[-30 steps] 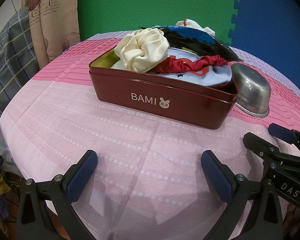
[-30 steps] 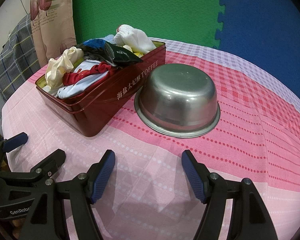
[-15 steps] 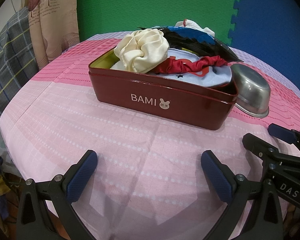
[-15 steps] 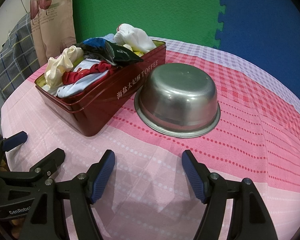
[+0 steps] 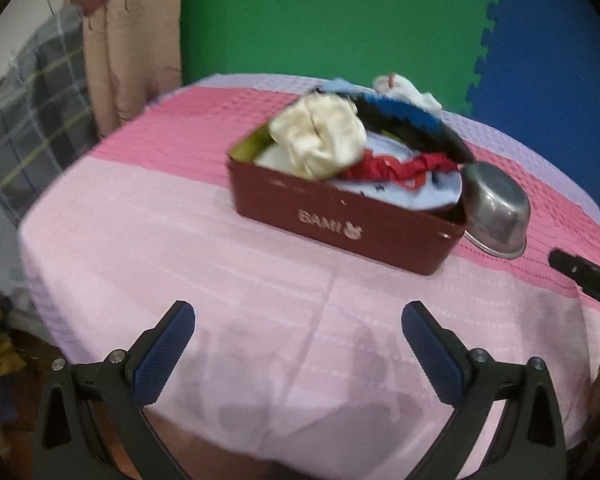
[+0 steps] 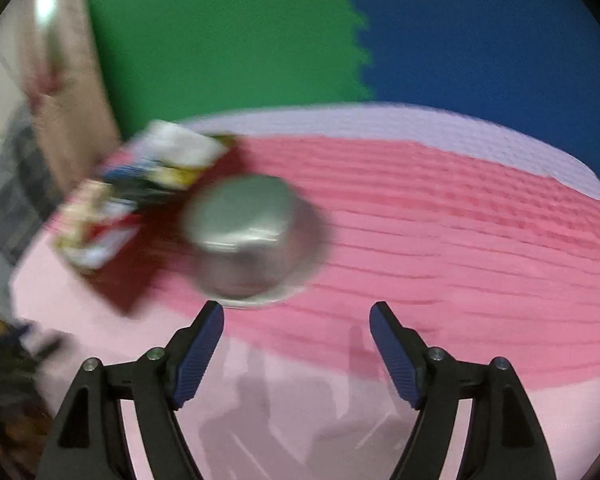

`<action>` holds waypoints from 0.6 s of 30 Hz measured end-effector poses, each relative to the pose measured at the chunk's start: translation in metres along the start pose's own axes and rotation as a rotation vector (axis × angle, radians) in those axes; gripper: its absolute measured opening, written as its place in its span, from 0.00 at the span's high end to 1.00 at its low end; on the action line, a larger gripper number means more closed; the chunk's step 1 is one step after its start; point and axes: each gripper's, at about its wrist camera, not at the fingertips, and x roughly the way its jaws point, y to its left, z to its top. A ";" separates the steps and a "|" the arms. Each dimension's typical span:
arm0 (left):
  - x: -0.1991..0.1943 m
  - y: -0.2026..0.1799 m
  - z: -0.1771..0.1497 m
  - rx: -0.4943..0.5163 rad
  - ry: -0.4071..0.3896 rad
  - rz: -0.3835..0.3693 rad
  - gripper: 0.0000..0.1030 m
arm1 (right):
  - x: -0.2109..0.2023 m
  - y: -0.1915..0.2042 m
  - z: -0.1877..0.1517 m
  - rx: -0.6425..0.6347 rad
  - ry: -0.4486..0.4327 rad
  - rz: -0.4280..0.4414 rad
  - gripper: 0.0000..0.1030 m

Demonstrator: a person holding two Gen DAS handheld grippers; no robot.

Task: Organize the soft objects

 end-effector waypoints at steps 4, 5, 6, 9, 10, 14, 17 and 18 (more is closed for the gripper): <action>-0.026 0.003 0.001 -0.029 0.001 0.052 0.01 | 0.006 -0.100 -0.002 0.108 0.025 -0.161 0.24; -0.029 0.004 0.001 -0.030 0.002 0.063 0.00 | 0.003 -0.119 0.000 0.121 0.015 -0.211 0.24; -0.032 0.004 0.000 -0.026 0.003 0.072 0.00 | 0.004 -0.139 0.003 0.127 0.031 -0.287 0.24; -0.033 0.006 -0.001 -0.011 0.016 0.078 0.00 | 0.011 -0.208 0.013 0.219 0.046 -0.315 0.11; -0.034 0.007 -0.001 -0.010 0.016 0.082 0.00 | 0.013 -0.225 0.017 0.231 0.042 -0.346 0.07; -0.036 0.013 0.002 0.000 0.002 0.099 0.00 | 0.021 -0.268 0.028 0.281 0.059 -0.365 0.00; -0.034 0.021 0.004 -0.017 0.016 0.098 0.00 | 0.026 -0.271 0.032 0.276 0.054 -0.369 0.00; -0.032 0.024 0.004 -0.029 0.026 0.093 0.00 | 0.025 -0.274 0.032 0.277 0.054 -0.368 0.00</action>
